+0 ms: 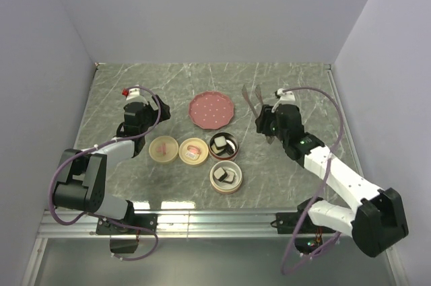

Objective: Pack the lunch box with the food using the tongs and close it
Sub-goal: Put down the clamp

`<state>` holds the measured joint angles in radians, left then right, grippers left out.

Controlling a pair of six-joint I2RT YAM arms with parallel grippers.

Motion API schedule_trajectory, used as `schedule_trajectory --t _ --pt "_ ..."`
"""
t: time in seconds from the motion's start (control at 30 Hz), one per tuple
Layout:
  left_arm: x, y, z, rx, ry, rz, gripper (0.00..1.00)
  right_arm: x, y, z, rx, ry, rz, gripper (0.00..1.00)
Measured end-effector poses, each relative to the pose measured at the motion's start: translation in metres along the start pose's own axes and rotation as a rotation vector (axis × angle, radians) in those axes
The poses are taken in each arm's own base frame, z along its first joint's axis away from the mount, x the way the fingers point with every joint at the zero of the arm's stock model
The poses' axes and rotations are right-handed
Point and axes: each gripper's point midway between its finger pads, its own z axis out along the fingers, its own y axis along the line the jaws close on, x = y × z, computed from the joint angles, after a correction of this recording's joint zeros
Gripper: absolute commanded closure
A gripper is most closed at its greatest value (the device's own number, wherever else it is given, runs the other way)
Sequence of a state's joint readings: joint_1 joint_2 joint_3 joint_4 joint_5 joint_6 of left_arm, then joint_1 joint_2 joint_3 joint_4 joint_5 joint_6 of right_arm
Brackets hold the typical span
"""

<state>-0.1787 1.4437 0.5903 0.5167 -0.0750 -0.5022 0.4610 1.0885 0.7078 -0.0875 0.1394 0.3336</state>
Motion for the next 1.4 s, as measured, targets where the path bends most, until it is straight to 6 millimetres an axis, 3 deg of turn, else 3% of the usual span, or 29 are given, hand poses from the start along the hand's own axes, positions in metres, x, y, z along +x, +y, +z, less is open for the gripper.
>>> schedule_trajectory --t 0.1,0.33,0.43,0.87,1.4 --pt "0.0 0.0 0.0 0.001 -0.002 0.0 0.0 0.002 -0.02 0.019 0.035 0.012 0.032 0.48" --pt "-0.001 0.0 0.0 0.001 -0.003 -0.001 0.01 0.043 -0.058 0.06 0.093 0.152 0.095 0.5" --pt "-0.001 0.0 0.0 0.0 -0.003 -0.001 0.01 0.052 -0.06 0.064 0.086 0.183 0.106 0.5" --pt "-0.001 0.0 0.0 0.001 -0.004 -0.001 0.01 0.047 -0.057 0.095 0.096 0.244 0.128 0.51" --pt "-0.004 -0.002 0.001 0.007 -0.016 -0.009 0.01 0.086 -0.068 0.11 0.251 0.382 0.097 0.48"
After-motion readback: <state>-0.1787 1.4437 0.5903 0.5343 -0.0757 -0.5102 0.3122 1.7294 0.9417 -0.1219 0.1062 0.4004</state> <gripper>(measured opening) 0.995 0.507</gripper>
